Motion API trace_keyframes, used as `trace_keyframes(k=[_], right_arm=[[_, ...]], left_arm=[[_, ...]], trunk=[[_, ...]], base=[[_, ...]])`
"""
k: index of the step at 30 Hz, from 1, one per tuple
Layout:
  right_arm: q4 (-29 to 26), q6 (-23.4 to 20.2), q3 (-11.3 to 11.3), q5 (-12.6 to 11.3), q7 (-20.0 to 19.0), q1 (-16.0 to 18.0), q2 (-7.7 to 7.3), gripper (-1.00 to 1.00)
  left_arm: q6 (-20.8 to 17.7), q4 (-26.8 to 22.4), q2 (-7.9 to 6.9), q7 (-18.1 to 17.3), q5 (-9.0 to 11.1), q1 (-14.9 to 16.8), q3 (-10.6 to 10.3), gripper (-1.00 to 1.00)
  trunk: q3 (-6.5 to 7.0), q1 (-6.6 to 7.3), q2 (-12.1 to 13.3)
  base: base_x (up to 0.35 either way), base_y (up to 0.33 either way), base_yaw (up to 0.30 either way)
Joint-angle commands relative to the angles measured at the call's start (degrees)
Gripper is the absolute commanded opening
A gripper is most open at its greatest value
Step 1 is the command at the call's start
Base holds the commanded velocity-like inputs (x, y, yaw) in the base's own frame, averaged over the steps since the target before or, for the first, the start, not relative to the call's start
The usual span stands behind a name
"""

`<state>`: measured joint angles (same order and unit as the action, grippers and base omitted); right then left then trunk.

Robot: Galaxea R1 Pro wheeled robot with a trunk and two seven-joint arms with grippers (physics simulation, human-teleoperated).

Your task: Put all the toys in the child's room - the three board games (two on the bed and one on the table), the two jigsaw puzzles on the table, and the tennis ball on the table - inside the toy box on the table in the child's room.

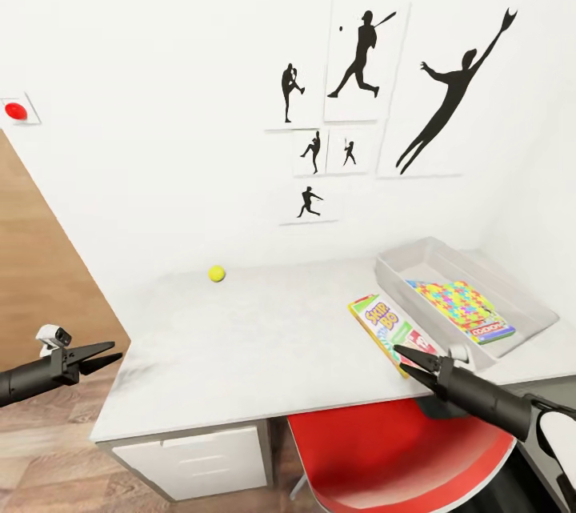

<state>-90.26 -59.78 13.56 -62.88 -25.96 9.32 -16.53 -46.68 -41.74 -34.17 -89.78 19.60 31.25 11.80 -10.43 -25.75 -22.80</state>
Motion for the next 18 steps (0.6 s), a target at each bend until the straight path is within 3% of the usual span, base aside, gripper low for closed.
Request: trace_keyframes(k=[1,3,6,9,10,12,15,18], right_arm=[[-0.1,-0.2,0.0,0.5,1.4,0.5,0.16,1.0],[-0.2,0.0,-0.3,0.3,6.1,2.2,0.3,1.0],[-0.2,0.0,-1.0,-0.2,15.5,7.6,0.53,1.0],[0.3,0.1,-5.6,-0.5,27.1,15.5,2.02,1.0],[0.4,0.2,-6.6,-0.5,28.9,16.7,2.58,1.0],[0.6,0.2,-10.1,-0.5,36.1,21.6,5.57,1.0],[1.4,0.2,-12.8,-0.4,44.3,26.1,9.29,1.0],[4.4,0.0,-15.1,-0.4,57.2,31.9,14.38,1.0]], left_arm=[[-0.6,0.0,-0.02,-0.2,0.0,0.0,0.0,1.0],[-0.6,0.0,-0.02,-0.2,-0.1,0.0,0.0,1.0],[-0.3,0.0,0.03,-0.2,-0.1,0.0,-0.1,1.0],[0.7,0.0,0.06,-0.2,-0.1,0.0,-0.1,1.0],[0.8,0.0,0.06,-0.2,-0.1,0.0,-0.1,1.0],[1.1,0.0,0.03,-0.2,-0.1,0.0,-0.1,1.0],[1.2,0.0,0.0,-0.2,-0.1,0.0,0.0,1.0],[1.2,0.0,-0.01,-0.2,-0.1,0.0,0.0,1.0]], trunk=[[-0.12,-0.03,-0.1],[-0.12,-0.03,-0.1],[-0.12,-0.03,-0.1],[-0.12,-0.03,-0.1],[-0.12,-0.03,-0.1],[-0.12,-0.03,-0.1],[-0.12,-0.03,-0.1],[-0.12,-0.03,-0.1]], base=[[0.0,0.0,0.0],[0.0,0.0,0.0],[0.0,0.0,0.0],[0.0,0.0,0.0],[0.0,0.0,0.0],[0.0,0.0,0.0],[0.0,0.0,0.0],[0.0,0.0,0.0]])
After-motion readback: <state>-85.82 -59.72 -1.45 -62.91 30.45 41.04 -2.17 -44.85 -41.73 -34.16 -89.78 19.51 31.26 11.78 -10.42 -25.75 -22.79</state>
